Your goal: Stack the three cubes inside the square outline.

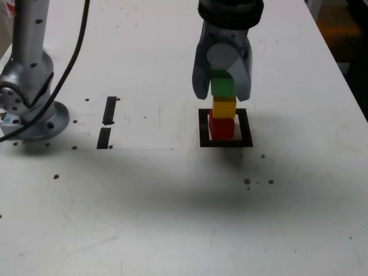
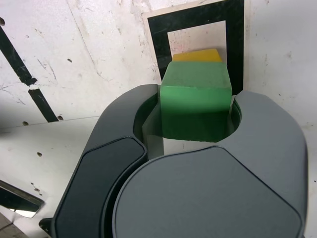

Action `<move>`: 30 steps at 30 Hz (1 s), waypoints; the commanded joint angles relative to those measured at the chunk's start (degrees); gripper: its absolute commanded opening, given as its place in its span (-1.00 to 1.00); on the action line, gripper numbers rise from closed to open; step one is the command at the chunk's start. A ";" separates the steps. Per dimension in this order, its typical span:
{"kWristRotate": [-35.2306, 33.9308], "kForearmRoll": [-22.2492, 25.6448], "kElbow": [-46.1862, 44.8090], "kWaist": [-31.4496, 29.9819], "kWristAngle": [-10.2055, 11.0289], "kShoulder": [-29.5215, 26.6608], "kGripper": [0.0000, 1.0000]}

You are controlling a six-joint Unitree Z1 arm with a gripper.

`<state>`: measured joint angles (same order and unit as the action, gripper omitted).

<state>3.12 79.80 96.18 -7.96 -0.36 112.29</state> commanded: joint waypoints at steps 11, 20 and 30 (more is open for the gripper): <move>1.11 -1.53 -0.61 0.14 -0.66 -0.77 0.37; 1.36 -1.49 -0.47 0.13 0.57 -3.12 0.38; 0.87 1.77 -1.75 -0.23 2.13 -10.84 0.38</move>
<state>4.19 81.13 94.87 -8.01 1.52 102.50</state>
